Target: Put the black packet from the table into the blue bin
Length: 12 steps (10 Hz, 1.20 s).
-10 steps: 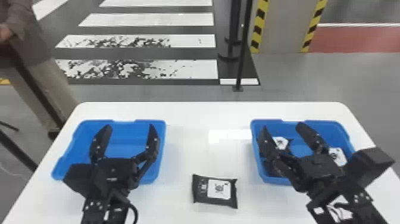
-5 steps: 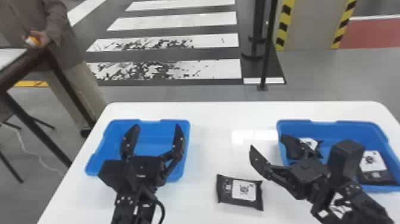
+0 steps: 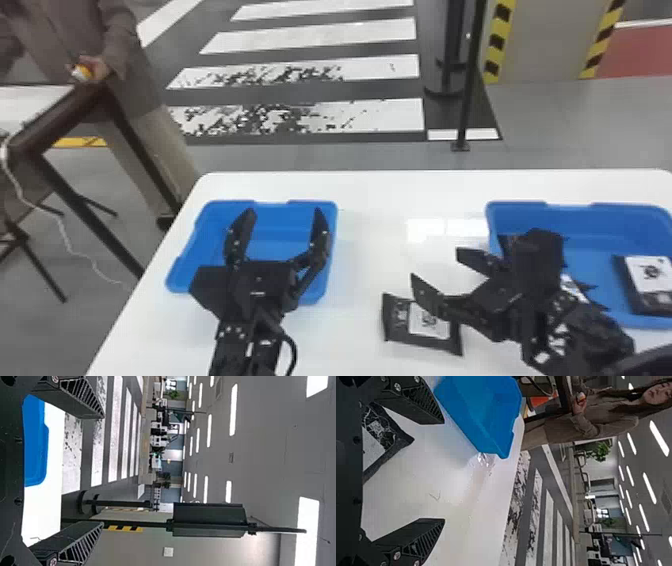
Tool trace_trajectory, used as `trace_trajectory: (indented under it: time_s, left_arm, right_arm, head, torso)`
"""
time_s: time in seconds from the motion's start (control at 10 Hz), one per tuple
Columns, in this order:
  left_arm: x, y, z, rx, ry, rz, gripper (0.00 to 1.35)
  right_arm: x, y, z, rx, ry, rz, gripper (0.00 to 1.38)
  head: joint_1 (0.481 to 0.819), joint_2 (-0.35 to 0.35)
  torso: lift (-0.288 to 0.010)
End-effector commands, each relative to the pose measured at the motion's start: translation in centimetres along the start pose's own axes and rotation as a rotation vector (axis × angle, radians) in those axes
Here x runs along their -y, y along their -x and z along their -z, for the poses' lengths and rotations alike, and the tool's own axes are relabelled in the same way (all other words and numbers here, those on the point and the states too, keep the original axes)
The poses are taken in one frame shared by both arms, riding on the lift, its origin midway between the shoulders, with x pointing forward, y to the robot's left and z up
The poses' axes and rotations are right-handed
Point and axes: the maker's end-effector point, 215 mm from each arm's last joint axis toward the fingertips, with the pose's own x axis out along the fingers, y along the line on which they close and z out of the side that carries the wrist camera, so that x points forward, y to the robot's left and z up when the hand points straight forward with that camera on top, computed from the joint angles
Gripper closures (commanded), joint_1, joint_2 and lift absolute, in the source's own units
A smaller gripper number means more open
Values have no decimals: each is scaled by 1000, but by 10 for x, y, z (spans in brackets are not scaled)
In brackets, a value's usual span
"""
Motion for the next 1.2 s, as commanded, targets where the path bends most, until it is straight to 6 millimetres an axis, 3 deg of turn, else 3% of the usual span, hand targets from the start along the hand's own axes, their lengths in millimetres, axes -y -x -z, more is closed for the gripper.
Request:
trace_trajectory:
  time_s: [0.0, 0.2, 0.5, 0.6, 0.7, 0.9, 1.1]
  left_arm:
    - [1, 0, 0, 0, 1, 1, 61]
    - [2, -2, 0, 2, 3, 2, 61]
    - [5, -3, 2, 1, 6, 9, 61]
    - [6, -4, 1, 3, 6, 9, 61]
    - [5, -4, 2, 1, 6, 9, 61]
    - [5, -4, 3, 1, 5, 8, 61]
    - [6, -3, 3, 0, 5, 11, 61]
  right_arm:
    - [-11, -7, 18, -69, 0, -36, 139]
    - [-24, -19, 54, -187, -14, -108, 139]
    - [-41, -28, 83, -295, 1, -179, 165]
    - [-42, -27, 86, -317, 5, -177, 309]
    - [-41, -24, 92, -340, 1, -173, 657]
    - [-41, -21, 96, -362, -7, -163, 1059]
    - [-48, -22, 80, -306, -2, -165, 1082]
  head:
    - [695, 209]
    - [695, 231]
    - [695, 253]
    - [695, 259]
    - [695, 262]
    - [695, 259]
    - [695, 259]
  torso:
    - [-110]
    - [-110]
    - [-110]
    - [-110]
    - [-110]
    - [-110]
    - [-110]
